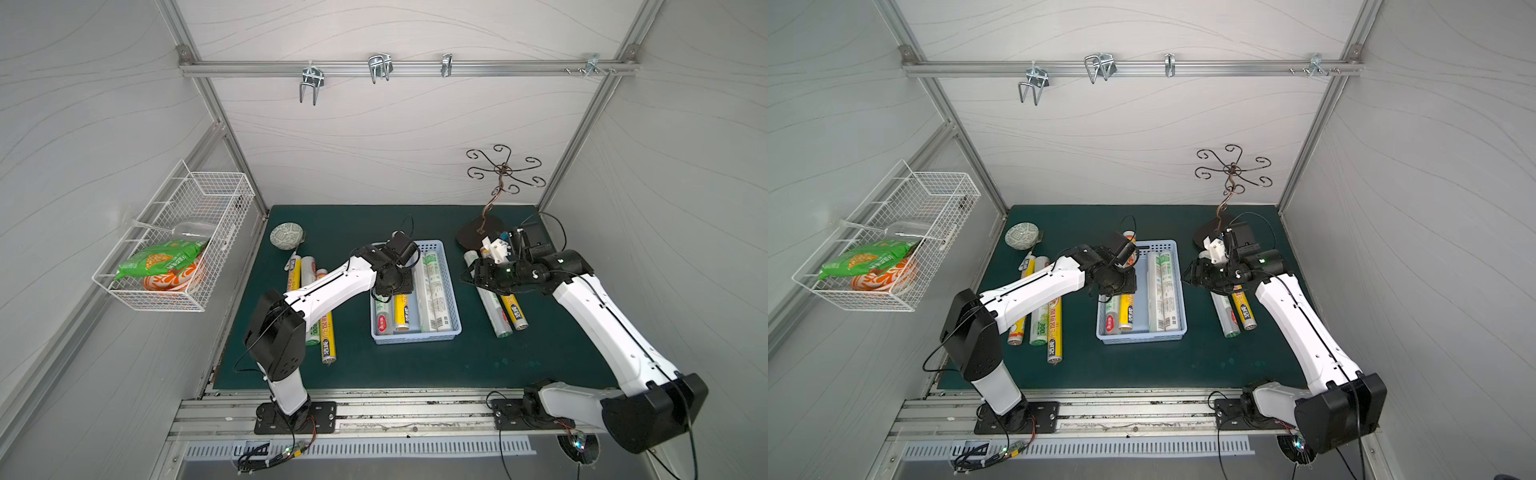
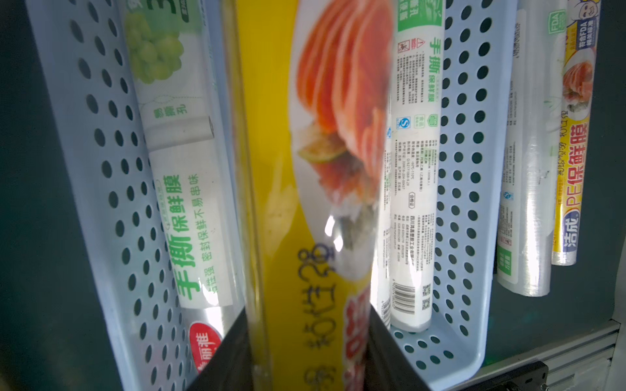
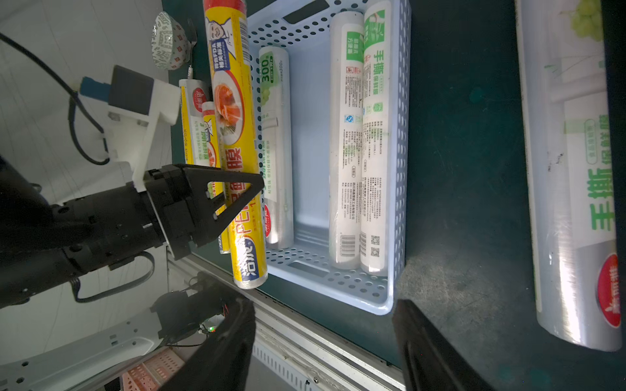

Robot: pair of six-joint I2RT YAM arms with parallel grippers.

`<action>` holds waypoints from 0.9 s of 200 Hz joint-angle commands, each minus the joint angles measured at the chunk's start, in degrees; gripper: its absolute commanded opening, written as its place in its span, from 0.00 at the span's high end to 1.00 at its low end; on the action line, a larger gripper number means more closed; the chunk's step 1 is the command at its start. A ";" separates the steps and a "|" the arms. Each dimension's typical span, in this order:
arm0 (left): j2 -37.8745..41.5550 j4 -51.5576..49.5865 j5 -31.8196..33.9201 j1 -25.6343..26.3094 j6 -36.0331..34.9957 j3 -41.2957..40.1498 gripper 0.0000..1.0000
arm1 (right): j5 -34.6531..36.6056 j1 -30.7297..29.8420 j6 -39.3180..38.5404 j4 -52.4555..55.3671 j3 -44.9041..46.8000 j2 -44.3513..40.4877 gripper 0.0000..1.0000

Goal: Put the plastic wrap into the basket
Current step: Place the plastic wrap in the basket.

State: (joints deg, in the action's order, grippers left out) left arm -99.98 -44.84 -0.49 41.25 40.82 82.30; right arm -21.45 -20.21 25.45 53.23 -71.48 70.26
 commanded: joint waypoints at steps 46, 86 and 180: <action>-4.39 4.29 -1.74 0.16 0.58 2.42 0.65 | -0.34 1.05 -0.93 1.09 0.73 -0.84 0.31; -6.52 5.51 -2.52 0.27 0.84 2.36 0.65 | -0.61 1.31 -0.97 1.09 0.83 -0.74 0.31; -10.92 7.83 -3.32 0.23 1.28 3.11 0.62 | -0.89 1.65 -1.15 0.63 1.60 -0.19 0.31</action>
State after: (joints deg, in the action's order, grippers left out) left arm -109.67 -39.57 -3.27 41.32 41.41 82.76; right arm -21.69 -18.98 25.12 53.23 -70.76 70.28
